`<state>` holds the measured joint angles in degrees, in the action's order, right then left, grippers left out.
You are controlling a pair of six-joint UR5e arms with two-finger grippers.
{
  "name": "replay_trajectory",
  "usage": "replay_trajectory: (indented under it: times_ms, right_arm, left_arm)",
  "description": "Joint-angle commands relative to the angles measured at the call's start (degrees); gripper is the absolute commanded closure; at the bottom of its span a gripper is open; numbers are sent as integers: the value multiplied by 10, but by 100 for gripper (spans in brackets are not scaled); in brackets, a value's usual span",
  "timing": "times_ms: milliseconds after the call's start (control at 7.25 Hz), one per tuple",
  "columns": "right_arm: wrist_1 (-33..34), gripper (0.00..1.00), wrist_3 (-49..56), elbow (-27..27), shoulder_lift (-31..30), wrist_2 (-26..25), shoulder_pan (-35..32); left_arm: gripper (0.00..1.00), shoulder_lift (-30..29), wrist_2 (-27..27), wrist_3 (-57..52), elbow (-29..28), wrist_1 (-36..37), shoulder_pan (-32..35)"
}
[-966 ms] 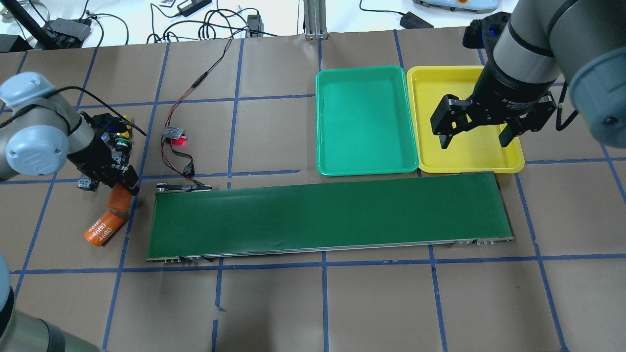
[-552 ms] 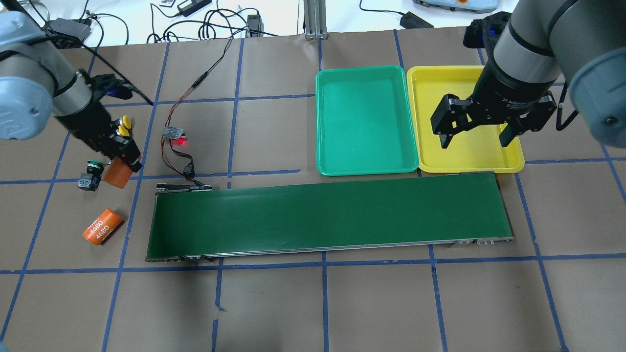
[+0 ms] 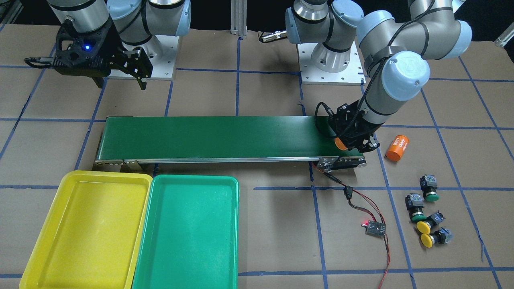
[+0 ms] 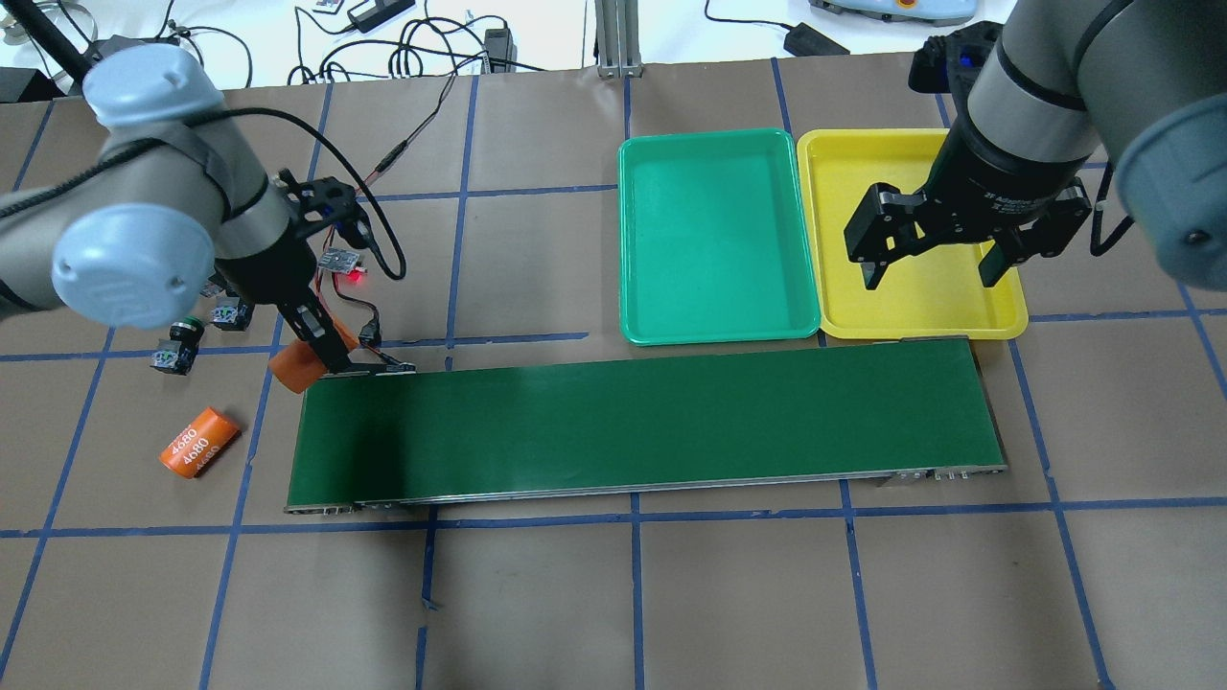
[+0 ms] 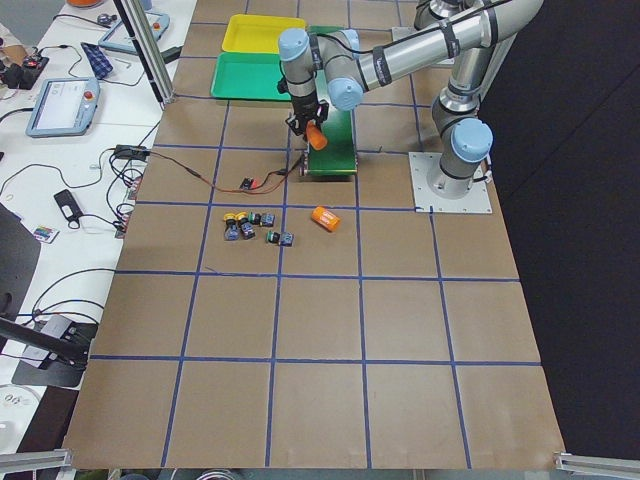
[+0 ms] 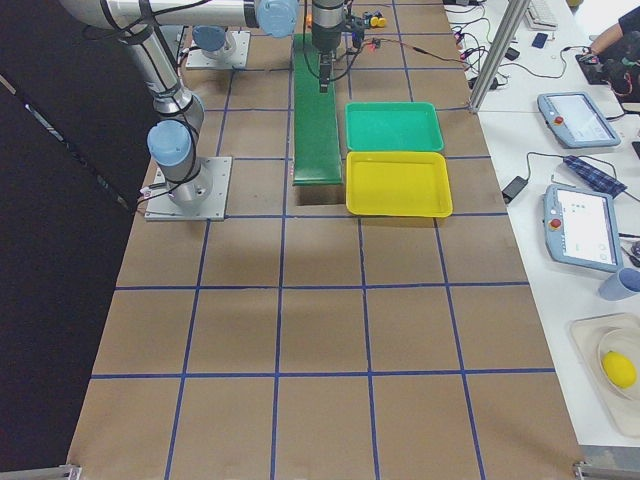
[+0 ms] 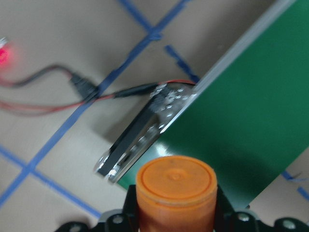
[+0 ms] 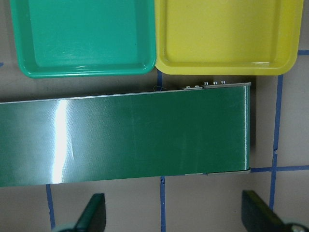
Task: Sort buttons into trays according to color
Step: 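Carry the orange cylinder onto the belt and open the left gripper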
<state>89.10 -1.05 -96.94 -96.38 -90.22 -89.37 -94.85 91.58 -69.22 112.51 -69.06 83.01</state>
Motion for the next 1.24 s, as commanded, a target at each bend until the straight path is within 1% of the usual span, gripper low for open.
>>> replay_trajectory:
  times_ms: [0, 138, 276, 414, 552, 690, 828, 966, 1103]
  right_arm:
    - [5, 0, 0, 0, -2, -1, 0]
    - [7, 0, 0, 0, -2, -1, 0]
    - [8, 0, -1, 0, -2, 0, 0]
    - [7, 0, -2, 1, -4, -1, 2]
    - [9, 0, -3, 1, -4, -1, 3]
    - [8, 0, -3, 1, -6, -2, 4]
    - [8, 0, -4, 0, -9, -2, 3]
    - [5, 0, -3, 0, -9, -2, 6]
    - [7, 0, -3, 0, -9, -2, 4]
  left_arm:
    - [100, 12, -18, -54, 64, 79, 7]
    - [100, 14, -19, -53, 79, 98, 9]
    - [76, 29, -28, -52, 102, 103, 9]
    - [59, 43, -29, -29, 132, 129, 9]
    - [12, 44, -31, 31, 148, 164, 9]
    - [2, 54, -48, 74, 146, 168, 8]
    - [2, 57, -47, 88, 134, 161, -4]
    - [2, 59, -45, 88, 92, 110, -23]
    - [2, 40, -47, 84, 35, 43, -77]
